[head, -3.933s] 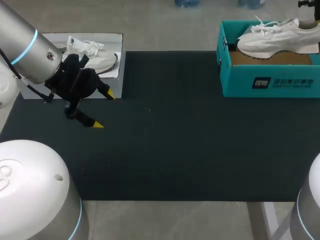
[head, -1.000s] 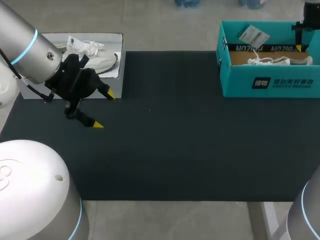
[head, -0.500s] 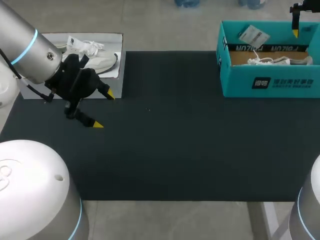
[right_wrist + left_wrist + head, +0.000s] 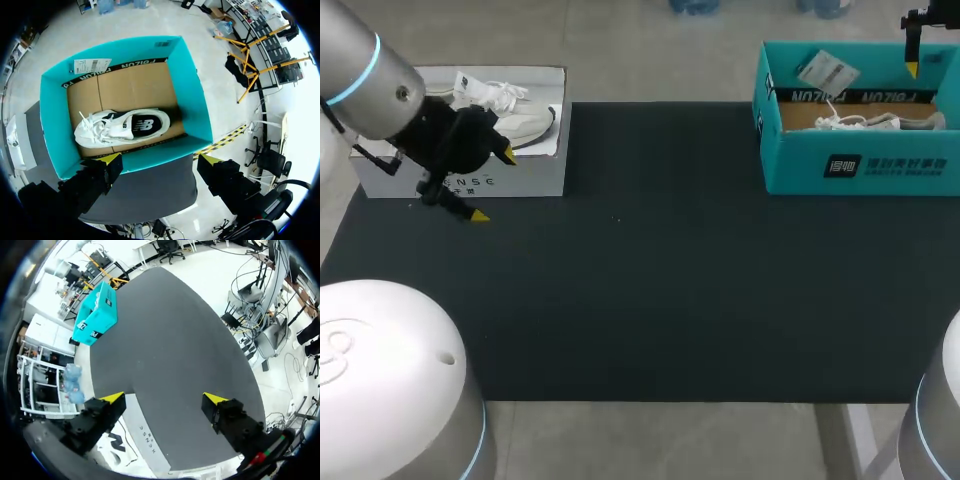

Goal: Take the shoe out of the shoebox, open the shoe tongue, remove and reinsert the insole, then place the shoe into the shoebox

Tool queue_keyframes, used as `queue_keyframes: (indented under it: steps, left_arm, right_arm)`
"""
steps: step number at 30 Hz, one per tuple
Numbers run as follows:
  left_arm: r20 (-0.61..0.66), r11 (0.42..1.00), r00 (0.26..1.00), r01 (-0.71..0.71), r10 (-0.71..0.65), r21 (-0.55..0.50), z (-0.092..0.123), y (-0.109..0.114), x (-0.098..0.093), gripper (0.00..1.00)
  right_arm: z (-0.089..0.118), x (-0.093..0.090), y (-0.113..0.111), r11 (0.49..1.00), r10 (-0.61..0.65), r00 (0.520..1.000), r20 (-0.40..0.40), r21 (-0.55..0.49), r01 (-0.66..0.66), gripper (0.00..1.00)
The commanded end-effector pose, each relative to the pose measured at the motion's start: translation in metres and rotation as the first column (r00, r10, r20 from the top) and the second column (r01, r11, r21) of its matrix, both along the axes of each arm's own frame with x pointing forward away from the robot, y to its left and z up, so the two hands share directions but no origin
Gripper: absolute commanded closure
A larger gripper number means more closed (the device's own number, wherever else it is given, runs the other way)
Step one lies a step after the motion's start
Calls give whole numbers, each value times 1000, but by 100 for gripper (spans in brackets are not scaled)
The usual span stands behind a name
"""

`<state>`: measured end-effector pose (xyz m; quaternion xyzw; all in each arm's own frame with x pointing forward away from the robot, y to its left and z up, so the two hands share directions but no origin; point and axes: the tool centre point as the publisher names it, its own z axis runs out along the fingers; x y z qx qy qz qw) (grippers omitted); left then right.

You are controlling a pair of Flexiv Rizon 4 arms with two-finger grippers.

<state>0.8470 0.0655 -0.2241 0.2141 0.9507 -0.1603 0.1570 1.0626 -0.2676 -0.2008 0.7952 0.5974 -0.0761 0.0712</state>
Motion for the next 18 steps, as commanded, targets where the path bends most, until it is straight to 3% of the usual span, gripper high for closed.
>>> queue_keyframes:
  steps: [1,6,8,15,18]
  left_arm:
    - [-8,977,1000,20,-19,215,1,9,41,0]
    - [-44,933,951,309,-306,187,-7,31,67,0]
    - [-12,914,934,352,-357,202,-9,40,75,0]
    - [-109,824,842,540,-529,174,-15,67,102,0]
    - [-124,829,847,532,-518,171,-17,71,108,0]
  right_arm:
    - [0,0,0,1000,-1,1000,1,0,1,0]
    - [0,0,0,1000,-1,1000,1,0,1,0]
    - [0,0,0,1000,-1,1000,1,0,1,0]
    - [0,0,0,1000,-1,1000,1,0,1,0]
    - [0,0,0,1000,-1,1000,1,0,1,0]
